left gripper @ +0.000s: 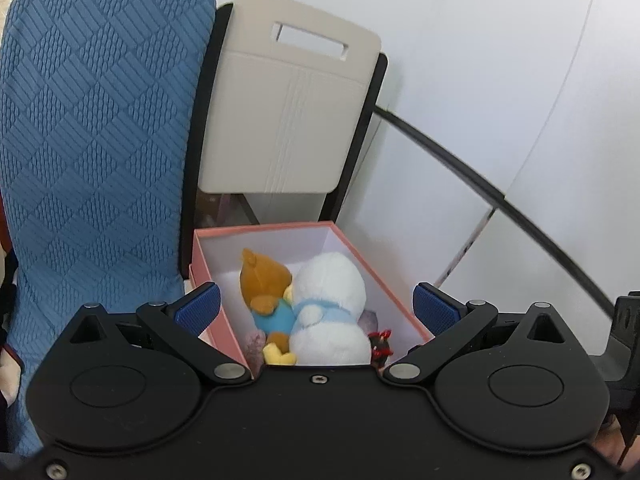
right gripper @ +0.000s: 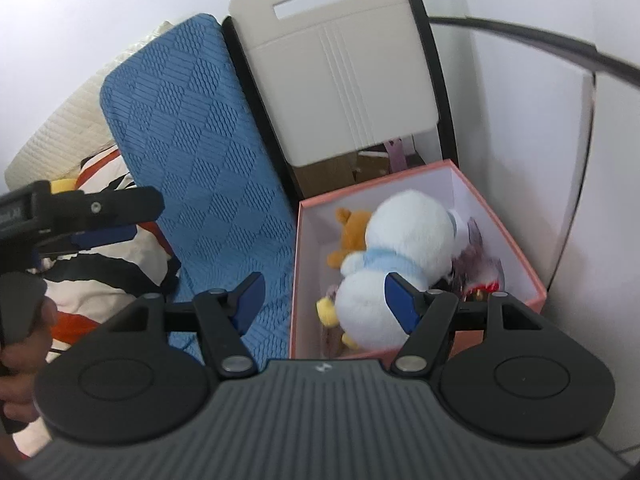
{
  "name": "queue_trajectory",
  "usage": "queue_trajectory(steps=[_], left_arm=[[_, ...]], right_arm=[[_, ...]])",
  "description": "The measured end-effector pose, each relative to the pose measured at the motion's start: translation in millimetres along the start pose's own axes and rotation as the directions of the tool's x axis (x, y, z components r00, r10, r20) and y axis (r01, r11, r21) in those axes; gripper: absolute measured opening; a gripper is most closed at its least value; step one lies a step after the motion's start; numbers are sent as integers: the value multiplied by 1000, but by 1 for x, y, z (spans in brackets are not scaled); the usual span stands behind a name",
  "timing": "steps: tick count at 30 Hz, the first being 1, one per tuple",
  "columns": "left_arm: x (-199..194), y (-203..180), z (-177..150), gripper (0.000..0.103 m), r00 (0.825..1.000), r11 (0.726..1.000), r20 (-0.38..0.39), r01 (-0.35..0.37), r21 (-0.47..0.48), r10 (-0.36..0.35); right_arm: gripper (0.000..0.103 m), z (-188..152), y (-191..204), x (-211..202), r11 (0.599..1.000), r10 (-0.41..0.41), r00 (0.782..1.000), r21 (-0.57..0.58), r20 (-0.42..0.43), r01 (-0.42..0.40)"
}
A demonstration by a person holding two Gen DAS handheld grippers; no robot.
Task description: Organize objects
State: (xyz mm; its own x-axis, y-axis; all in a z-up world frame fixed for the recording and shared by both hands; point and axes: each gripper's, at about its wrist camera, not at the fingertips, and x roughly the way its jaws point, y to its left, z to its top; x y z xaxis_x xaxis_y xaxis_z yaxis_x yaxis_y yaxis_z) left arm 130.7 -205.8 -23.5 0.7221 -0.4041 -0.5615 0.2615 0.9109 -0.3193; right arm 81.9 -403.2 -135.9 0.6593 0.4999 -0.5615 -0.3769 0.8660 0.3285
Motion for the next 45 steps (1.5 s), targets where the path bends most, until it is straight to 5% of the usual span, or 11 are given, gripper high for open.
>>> queue_trajectory(steps=[20, 22, 24, 25, 45], left_arm=[[14, 17, -46, 103, 997, 1000, -66, -25, -4, 25], [14, 16, -46, 103, 997, 1000, -67, -27, -5, 27], [15, 15, -46, 103, 997, 1000, -68, -24, -9, 23], [15, 14, -46, 103, 997, 1000, -69, -20, -8, 20], [16, 12, -49, 103, 997, 999, -74, -27, -21, 25]], right_arm=[[68, -35, 2, 2, 992, -109, 994, 55, -31, 110], [74, -33, 2, 2, 992, -112, 993, 52, -32, 113], [93, -32, 2, 2, 992, -115, 993, 43, -29, 116], [95, -32, 2, 2, 992, -121, 992, 44, -27, 122], [103, -36, -3, 9, 989, -105, 993, 100, -61, 111]])
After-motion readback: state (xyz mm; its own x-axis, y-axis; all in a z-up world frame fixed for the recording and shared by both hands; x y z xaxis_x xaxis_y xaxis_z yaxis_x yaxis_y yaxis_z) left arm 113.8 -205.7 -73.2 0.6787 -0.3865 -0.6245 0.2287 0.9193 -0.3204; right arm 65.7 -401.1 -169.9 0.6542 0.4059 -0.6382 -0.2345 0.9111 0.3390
